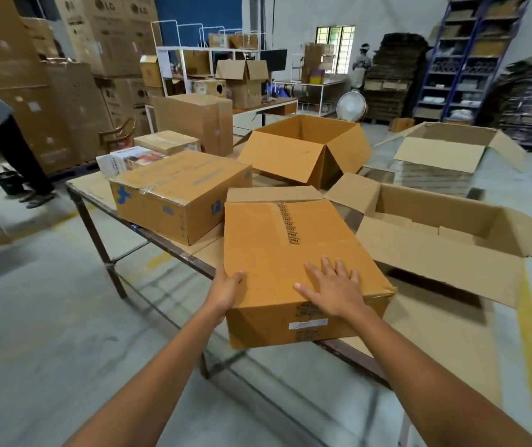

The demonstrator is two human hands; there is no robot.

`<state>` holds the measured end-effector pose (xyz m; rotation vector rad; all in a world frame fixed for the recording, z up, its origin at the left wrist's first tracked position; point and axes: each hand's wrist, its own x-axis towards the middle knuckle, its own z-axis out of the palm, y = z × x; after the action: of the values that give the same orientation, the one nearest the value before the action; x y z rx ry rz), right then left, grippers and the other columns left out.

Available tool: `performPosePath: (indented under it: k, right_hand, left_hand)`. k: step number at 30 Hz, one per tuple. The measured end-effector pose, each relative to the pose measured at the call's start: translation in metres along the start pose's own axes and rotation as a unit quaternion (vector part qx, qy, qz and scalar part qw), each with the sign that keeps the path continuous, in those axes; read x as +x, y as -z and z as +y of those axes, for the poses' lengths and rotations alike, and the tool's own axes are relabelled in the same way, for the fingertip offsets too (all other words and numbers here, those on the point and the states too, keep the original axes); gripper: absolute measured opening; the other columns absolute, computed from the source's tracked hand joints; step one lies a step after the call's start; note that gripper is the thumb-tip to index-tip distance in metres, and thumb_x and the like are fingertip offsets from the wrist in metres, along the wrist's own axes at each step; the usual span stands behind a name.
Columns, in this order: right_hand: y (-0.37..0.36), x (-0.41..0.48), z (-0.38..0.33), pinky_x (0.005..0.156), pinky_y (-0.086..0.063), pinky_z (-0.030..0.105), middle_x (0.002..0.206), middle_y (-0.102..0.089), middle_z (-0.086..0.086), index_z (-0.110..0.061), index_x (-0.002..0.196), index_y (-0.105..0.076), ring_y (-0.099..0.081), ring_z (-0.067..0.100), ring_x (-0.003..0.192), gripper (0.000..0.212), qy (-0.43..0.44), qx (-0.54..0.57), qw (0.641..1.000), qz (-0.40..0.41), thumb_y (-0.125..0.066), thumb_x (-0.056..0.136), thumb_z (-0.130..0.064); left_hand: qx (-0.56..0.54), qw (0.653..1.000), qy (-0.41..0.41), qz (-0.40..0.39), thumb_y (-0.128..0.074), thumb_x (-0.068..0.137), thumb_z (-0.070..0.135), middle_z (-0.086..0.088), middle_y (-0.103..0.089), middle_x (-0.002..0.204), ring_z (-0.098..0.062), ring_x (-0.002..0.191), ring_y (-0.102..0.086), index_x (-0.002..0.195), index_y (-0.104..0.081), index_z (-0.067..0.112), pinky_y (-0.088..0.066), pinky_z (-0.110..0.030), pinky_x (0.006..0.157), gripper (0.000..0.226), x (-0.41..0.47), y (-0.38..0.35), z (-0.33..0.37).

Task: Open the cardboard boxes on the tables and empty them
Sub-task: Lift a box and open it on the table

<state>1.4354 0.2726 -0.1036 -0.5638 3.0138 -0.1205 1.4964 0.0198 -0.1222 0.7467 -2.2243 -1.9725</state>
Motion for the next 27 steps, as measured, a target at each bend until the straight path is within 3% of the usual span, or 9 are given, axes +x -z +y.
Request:
performPosePath:
  k: [2,5,11,15,18,22,25,27]
  right_hand:
    - [-0.001,0.004,0.009,0.12,-0.005,0.061,0.169,-0.006,0.005,-0.044,0.157,-0.012,-0.003,0.035,0.154,0.084,0.005,-0.01,1.0,0.004,-0.008,0.084,-0.086]
    - [0.001,0.01,0.013,0.121,-0.006,0.06,0.169,-0.007,0.004,-0.045,0.156,-0.013,-0.003,0.033,0.154,0.082,0.012,-0.012,1.0,0.01,-0.007,0.085,-0.085]
    - [0.008,0.011,0.015,0.122,-0.002,0.055,0.169,-0.007,0.006,-0.042,0.157,-0.017,-0.003,0.029,0.155,0.096,0.03,0.031,0.999,-0.013,-0.006,0.075,-0.09]
    - [0.016,0.009,0.019,0.122,-0.003,0.052,0.168,-0.007,0.009,-0.036,0.158,-0.022,-0.006,0.026,0.155,0.073,0.033,0.064,0.997,-0.035,-0.034,0.095,-0.071]
    - [0.021,0.007,0.017,0.122,-0.009,0.054,0.168,-0.011,0.01,-0.032,0.157,-0.024,-0.012,0.028,0.154,0.075,0.009,0.067,0.997,-0.035,-0.04,0.094,-0.07]
    - [0.038,0.001,0.009,0.12,-0.022,0.052,0.167,-0.013,0.011,-0.027,0.158,-0.018,-0.02,0.032,0.151,0.082,-0.017,0.102,0.995,0.003,-0.056,0.093,-0.059]
    - [0.057,-0.001,0.008,0.122,-0.019,0.052,0.168,-0.002,0.006,-0.029,0.16,-0.004,-0.01,0.031,0.153,0.089,-0.033,0.102,0.991,0.08,-0.059,0.094,-0.053]
    - [0.073,0.001,0.009,0.122,-0.011,0.052,0.168,0.001,0.003,-0.031,0.16,-0.006,-0.003,0.028,0.155,0.08,-0.02,0.074,0.985,0.155,-0.051,0.097,-0.055]
  left_hand:
    - [0.118,0.99,-0.058,0.042,-0.049,0.103,0.037,-0.008,-0.036,0.155,-0.03,0.14,-0.038,0.153,-0.027,0.017,-0.033,-0.049,0.116,0.059,-0.002,-0.011,-0.002]
    - [0.314,0.938,-0.136,0.051,-0.045,0.104,0.039,-0.012,-0.009,0.166,-0.033,0.152,-0.013,0.156,-0.023,0.015,-0.018,-0.045,0.122,0.061,0.003,-0.014,0.003]
    - [0.429,0.888,-0.166,0.008,-0.04,0.104,0.043,-0.018,0.002,0.166,-0.036,0.153,0.004,0.155,-0.022,0.012,-0.011,-0.052,0.123,0.062,0.016,-0.012,0.011]
    - [0.481,0.861,-0.163,-0.017,-0.039,0.103,0.05,-0.015,0.0,0.167,-0.032,0.153,0.008,0.16,-0.009,0.012,-0.007,-0.051,0.124,0.075,0.03,-0.008,0.024]
    - [0.469,0.87,-0.152,-0.02,-0.043,0.102,0.05,-0.015,-0.014,0.165,-0.034,0.153,-0.005,0.159,-0.009,0.009,-0.013,-0.051,0.123,0.078,0.036,-0.007,0.036]
    - [0.433,0.88,-0.191,0.041,-0.058,0.097,0.037,-0.015,-0.048,0.141,-0.033,0.133,-0.04,0.146,-0.042,0.011,-0.037,-0.045,0.111,0.058,0.036,0.001,0.062]
    - [0.198,0.959,-0.19,0.076,-0.058,0.098,0.022,-0.009,-0.065,0.118,-0.029,0.116,-0.057,0.114,-0.069,0.014,-0.048,-0.04,0.095,0.021,0.029,0.007,0.092]
    - [0.01,0.986,-0.162,0.039,-0.055,0.099,0.018,-0.007,-0.068,0.109,-0.027,0.107,-0.06,0.092,-0.076,0.015,-0.049,-0.037,0.083,0.022,0.017,0.009,0.114]
